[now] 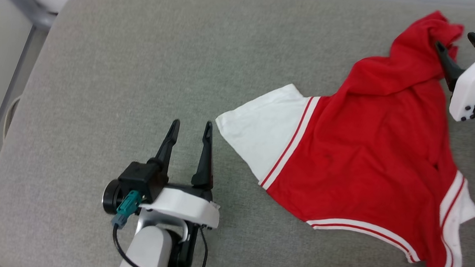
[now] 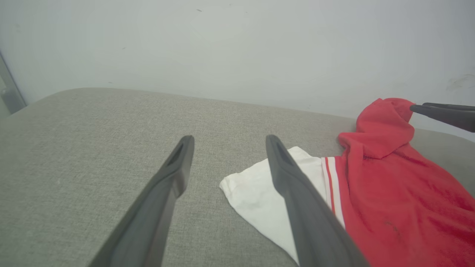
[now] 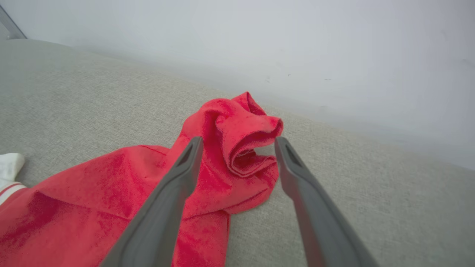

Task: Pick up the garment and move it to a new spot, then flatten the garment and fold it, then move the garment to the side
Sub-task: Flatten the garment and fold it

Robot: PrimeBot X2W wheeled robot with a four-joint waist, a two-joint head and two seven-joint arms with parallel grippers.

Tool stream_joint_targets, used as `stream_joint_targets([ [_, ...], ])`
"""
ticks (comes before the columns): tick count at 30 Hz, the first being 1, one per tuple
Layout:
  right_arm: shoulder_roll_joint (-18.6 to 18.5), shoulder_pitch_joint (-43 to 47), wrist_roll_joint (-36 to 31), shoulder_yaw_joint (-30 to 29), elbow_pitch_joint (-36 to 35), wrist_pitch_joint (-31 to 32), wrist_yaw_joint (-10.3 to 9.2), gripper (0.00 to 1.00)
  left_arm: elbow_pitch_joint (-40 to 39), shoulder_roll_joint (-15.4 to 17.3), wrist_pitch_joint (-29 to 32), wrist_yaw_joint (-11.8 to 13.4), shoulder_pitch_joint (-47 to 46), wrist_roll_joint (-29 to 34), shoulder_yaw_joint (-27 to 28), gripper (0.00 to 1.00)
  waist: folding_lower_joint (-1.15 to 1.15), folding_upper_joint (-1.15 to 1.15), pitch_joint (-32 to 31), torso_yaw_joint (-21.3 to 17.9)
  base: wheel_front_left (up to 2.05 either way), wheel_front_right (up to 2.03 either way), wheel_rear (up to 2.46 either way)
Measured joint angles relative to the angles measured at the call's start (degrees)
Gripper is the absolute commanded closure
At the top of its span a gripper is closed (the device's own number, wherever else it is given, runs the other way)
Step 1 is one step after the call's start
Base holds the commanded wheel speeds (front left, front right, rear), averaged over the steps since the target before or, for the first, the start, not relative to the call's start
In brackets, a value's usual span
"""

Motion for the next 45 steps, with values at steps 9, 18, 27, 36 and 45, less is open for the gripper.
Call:
stream_joint_targets([
  [9, 2.91, 10.16, -2.13, -5.27, -5.94, -13.03, 0.0, 0.0, 1.2, 2.13, 0.0, 0.89, 4.86, 0.38, 1.91, 0.0, -0.01, 0.0, -6.96, -4.72, 0.0, 0.0, 0.0],
  [18, 8.92, 29.22, -6.76, -15.39, -22.99, -13.26, 0.0, 0.0, 0.67, 4.88, 0.97, 2.49, 9.04, -0.34, 3.78, 0.0, -0.01, 0.0, -13.2, -9.6, 0.0, 0.0, 0.0],
  [27, 18.36, 49.13, -12.91, -22.71, -47.08, -4.37, -0.01, 0.0, -1.27, 6.77, 3.39, 3.46, 12.68, -0.6, 4.02, 0.0, -0.02, 0.0, -17.2, -13.19, 0.0, 0.0, 0.0],
  [36, 21.31, 60.91, -11.02, -22.93, -56.11, 5.78, -0.01, 0.0, -2.82, 7.27, 4.82, 4.03, 14.13, -1.07, 3.77, 0.0, -0.01, 0.0, -18.33, -14.68, 0.0, 0.0, 0.0],
  [45, 19.94, 63.77, -5.44, -23.62, -56.34, 26.38, -0.01, 0.0, -3.75, 7.31, 5.12, 4.26, 13.83, -1.22, 3.33, 0.0, -0.01, 0.0, -16.91, -14.48, 0.0, 0.0, 0.0],
])
